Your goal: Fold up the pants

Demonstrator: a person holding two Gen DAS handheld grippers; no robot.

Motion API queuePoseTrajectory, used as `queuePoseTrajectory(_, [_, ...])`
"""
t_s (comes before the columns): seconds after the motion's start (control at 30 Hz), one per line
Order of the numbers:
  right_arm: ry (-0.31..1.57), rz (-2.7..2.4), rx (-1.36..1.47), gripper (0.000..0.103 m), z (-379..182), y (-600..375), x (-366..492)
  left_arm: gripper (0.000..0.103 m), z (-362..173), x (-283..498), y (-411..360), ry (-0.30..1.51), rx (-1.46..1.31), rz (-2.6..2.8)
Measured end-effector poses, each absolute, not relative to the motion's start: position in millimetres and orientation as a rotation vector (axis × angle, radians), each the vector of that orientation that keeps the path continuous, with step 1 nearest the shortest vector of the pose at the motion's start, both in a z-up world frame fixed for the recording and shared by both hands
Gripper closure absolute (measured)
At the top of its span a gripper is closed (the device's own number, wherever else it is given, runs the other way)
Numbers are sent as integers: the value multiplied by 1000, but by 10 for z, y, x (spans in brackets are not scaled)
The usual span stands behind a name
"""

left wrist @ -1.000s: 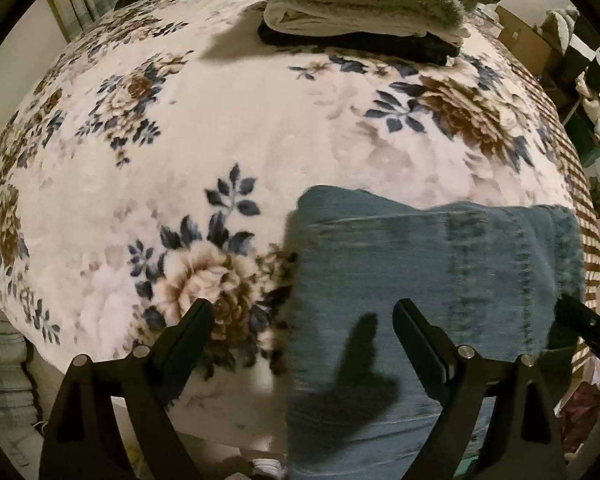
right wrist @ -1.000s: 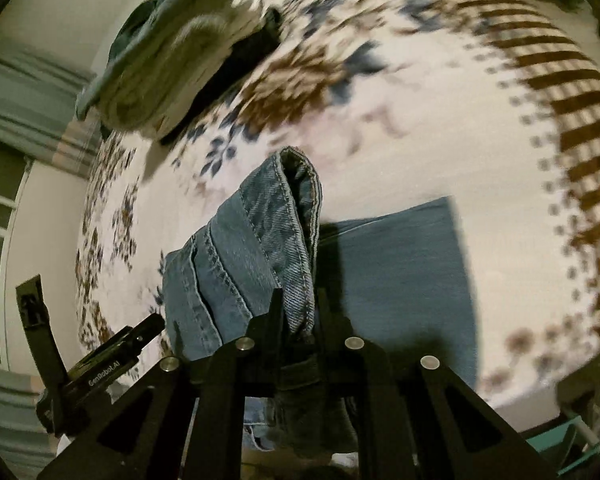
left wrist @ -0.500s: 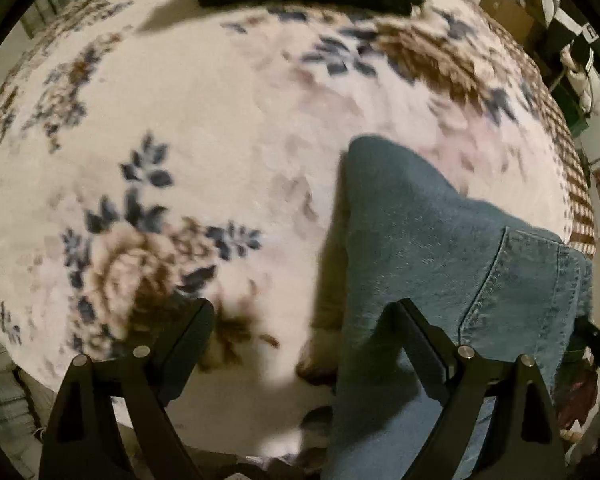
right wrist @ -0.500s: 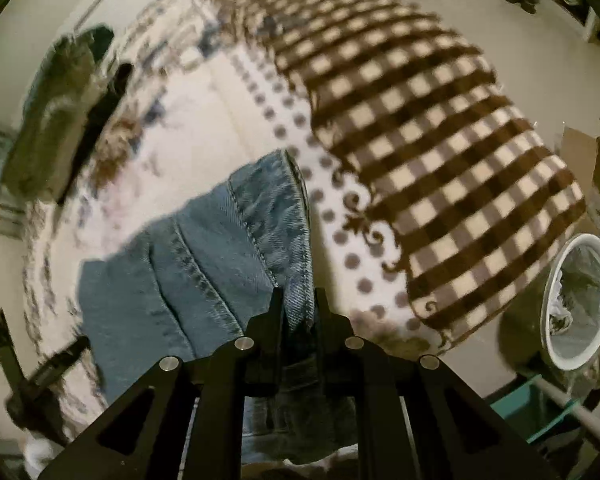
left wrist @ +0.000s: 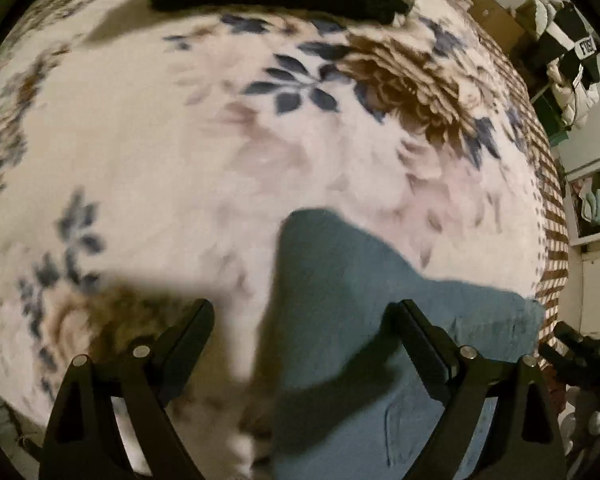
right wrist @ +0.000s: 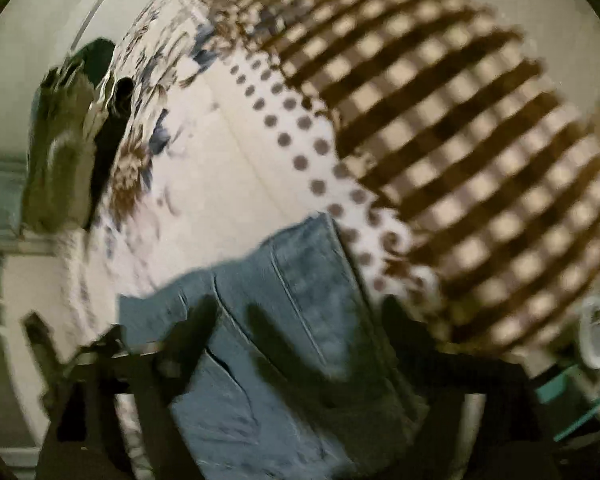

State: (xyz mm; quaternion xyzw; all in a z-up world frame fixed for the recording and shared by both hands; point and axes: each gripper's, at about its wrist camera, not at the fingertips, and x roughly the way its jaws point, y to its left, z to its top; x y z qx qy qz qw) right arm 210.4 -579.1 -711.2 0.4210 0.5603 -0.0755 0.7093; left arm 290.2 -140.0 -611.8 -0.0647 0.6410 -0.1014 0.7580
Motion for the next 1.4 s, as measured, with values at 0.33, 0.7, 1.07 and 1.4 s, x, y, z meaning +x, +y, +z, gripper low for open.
queuePoseTrajectory(0.33, [1269,-162,919,78,-7242,-5690,2307,4,-6496,3213,-1191,1464,-250,-169])
queuePoseTrajectory(0.7, [1258,-164,1036,37,-7005,-5899,1741,4,-5937,2689,-1086,1382,-243,-217])
queuePoseTrajectory(1.07, [1306,-233,1377,66,-7611,-5437,864,4,-6373,1919,-1208,1539,-212,-222])
queuePoseTrajectory(1.4, [1246,-213,1277,42,-7489,-5528,810,0,-6350,2012,-1218,1510,-298,-298])
